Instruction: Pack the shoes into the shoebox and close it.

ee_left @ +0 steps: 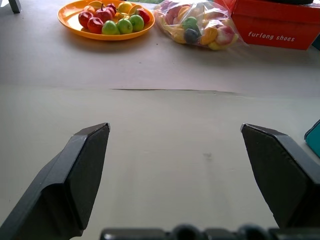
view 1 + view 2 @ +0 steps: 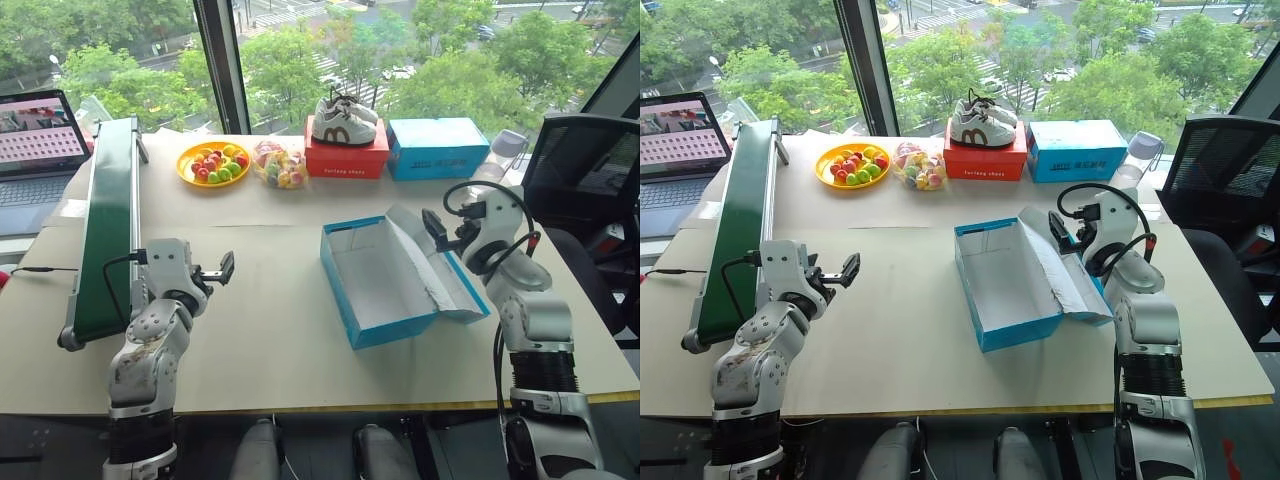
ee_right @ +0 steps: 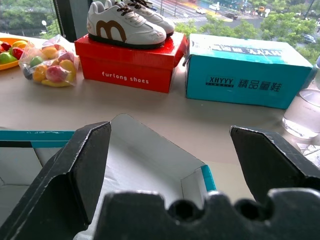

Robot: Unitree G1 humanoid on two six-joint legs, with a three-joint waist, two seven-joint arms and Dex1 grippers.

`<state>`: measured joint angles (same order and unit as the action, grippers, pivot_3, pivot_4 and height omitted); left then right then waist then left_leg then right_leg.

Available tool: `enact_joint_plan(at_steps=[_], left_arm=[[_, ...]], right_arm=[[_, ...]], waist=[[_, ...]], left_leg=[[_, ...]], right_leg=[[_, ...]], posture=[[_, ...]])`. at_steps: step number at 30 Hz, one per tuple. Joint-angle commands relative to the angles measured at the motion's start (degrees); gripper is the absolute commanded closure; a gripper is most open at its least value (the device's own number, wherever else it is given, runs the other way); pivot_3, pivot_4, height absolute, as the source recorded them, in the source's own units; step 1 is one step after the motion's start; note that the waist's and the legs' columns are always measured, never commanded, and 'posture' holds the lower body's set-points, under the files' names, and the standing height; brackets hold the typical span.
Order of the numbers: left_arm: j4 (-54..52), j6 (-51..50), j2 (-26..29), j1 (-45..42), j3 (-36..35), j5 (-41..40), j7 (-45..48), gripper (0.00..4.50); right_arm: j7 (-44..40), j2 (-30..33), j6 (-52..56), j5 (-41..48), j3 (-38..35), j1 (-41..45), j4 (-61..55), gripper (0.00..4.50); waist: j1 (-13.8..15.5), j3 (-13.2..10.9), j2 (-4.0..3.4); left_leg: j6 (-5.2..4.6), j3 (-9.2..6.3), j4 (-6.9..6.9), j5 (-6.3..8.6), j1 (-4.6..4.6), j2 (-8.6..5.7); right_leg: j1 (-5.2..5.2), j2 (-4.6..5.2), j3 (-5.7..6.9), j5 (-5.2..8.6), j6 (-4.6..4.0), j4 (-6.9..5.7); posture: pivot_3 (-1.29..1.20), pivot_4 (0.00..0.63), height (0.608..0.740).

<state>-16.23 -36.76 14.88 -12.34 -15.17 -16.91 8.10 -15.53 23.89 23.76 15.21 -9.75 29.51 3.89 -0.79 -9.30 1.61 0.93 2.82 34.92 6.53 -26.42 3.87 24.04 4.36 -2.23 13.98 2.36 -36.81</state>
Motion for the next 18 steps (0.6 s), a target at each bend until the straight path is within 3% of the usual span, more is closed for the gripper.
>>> enact_joint_plan(at_steps=[1, 4, 9, 13, 18], left_arm=[[-0.9, 0.9, 0.5, -1.3, 1.0, 1.0, -0.5, 0.00], [-1.2, 4.0, 1.5, -2.2, 2.3, 3.3, -0.6, 0.00], [-2.0, 5.6, 3.8, -5.5, -4.2, 3.7, -4.3, 0.00], [-0.3, 0.9, 7.6, -6.4, -11.9, 1.9, -6.1, 0.00], [3.5, -8.8, 14.4, -7.1, -19.5, 1.2, -7.9, 0.00]], right_arm=[[0.9, -0.2, -2.4, -0.6, -1.1, 1.7, -0.2, 0.04], [1.4, -0.9, -3.9, -1.7, -0.4, 4.2, 0.2, 0.04], [-7.6, -6.9, 2.7, 8.3, 5.4, 9.2, -10.8, 0.04], [-16.0, -7.9, 9.6, 15.9, 11.1, 9.7, -18.9, 0.04], [-27.5, -4.1, 13.8, 19.4, 17.5, 10.7, -20.8, 0.04]], waist=[[0.0, 0.0, 0.00], [0.0, 0.0, 0.00], [-0.9, 0.0, 0.00], [-1.4, 0.0, 0.01], [-0.8, 0.0, 0.18]], left_leg=[[0.00, 0.00, 0.00, 0.00, 0.00, 0.00], [0.00, 0.00, 0.01, 0.00, 0.00, 0.00], [-0.01, 0.04, -0.03, 0.00, 0.00, 0.04], [-0.01, -0.01, -0.09, 0.00, 0.03, 0.10], [0.01, 0.02, 0.01, 0.01, 0.03, 0.08]], right_leg=[[0.00, 0.00, 0.00, 0.00, 0.00, 0.00], [0.00, 0.00, 0.00, 0.00, 0.00, -0.01], [0.12, -0.08, -0.12, -0.01, -0.01, -0.11], [0.10, -0.13, -0.08, 0.00, -0.01, -0.20], [0.04, 0.00, 0.06, 0.00, 0.00, -0.19]], posture=[[0.00, 0.150, 0.736], [0.00, 0.150, 0.736], [0.00, 0.150, 0.736], [0.00, 0.150, 0.736], [0.00, 0.150, 0.736]])
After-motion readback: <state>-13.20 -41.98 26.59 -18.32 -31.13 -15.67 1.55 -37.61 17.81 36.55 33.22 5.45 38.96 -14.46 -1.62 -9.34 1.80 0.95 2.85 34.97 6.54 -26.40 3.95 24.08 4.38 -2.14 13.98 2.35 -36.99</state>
